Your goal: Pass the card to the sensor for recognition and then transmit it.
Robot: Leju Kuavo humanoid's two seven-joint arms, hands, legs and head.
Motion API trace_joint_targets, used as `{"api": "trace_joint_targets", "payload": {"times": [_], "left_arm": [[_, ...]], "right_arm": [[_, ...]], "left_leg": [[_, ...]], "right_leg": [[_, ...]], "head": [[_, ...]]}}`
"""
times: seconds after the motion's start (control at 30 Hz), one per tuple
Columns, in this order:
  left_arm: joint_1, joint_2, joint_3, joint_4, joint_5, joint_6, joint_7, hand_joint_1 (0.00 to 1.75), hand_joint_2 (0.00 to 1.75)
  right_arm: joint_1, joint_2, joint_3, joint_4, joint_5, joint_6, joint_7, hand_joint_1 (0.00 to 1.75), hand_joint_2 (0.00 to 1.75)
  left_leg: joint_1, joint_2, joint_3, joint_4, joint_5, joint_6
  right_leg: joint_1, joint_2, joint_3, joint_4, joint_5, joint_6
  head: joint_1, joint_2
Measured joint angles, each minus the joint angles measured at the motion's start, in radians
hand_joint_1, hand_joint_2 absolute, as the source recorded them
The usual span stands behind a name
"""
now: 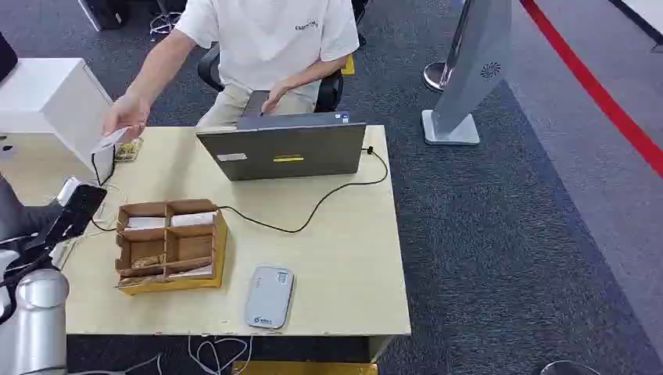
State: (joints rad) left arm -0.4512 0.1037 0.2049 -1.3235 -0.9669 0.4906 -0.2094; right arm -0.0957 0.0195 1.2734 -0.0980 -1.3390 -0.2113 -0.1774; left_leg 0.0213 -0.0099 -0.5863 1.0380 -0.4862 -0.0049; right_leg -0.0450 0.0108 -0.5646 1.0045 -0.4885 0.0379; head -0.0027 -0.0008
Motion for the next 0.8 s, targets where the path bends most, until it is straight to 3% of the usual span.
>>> {"api": "trace_joint_targets", "payload": {"times": [0.53,0.57,0.6,0.63,0.8], "left_arm": [[-0.234,0.140,-0.166,0.295,-0.379,-0.034,0.216,0.00,1.75],[-0.247,0.148,-0.177,0.312,-0.405,-0.036,0.231,1.64,1.75],[-0.258,0.156,-0.186,0.328,-0.427,-0.037,0.243,1.64,1.75],[-0.269,0.164,-0.198,0.346,-0.451,-0.040,0.257,1.75,1.75],[-0.299,0.189,-0.232,0.398,-0.535,-0.048,0.299,1.75,1.75]], "right_arm": [[-0.014,-0.007,0.085,0.000,0.020,0.000,0.024,0.00,1.75],[-0.014,-0.007,0.091,0.000,0.020,0.000,0.027,0.00,1.75],[-0.015,-0.007,0.097,0.000,0.022,0.000,0.028,0.00,1.75],[-0.016,-0.007,0.104,0.000,0.026,0.000,0.029,0.00,1.75],[-0.021,-0.008,0.128,0.000,0.041,-0.004,0.038,0.00,1.75]], "left_leg": [[0.000,0.002,0.000,0.000,0.000,0.000],[0.000,0.002,0.000,0.000,0.000,0.000],[0.000,0.002,0.000,0.000,0.000,0.000],[0.000,0.002,0.000,0.000,0.000,0.000],[0.001,0.002,0.000,0.000,0.000,0.000]], "right_leg": [[0.000,0.002,-0.001,0.000,0.001,0.000],[0.000,0.002,-0.001,0.000,0.001,0.000],[0.000,0.003,-0.001,0.000,0.001,0.000],[0.000,0.003,-0.001,0.000,0.001,0.000],[0.001,0.003,-0.001,0.000,0.001,0.000]], "head": [[0.000,0.000],[0.000,0.000],[0.000,0.000],[0.000,0.000],[0.000,0.000]]}}
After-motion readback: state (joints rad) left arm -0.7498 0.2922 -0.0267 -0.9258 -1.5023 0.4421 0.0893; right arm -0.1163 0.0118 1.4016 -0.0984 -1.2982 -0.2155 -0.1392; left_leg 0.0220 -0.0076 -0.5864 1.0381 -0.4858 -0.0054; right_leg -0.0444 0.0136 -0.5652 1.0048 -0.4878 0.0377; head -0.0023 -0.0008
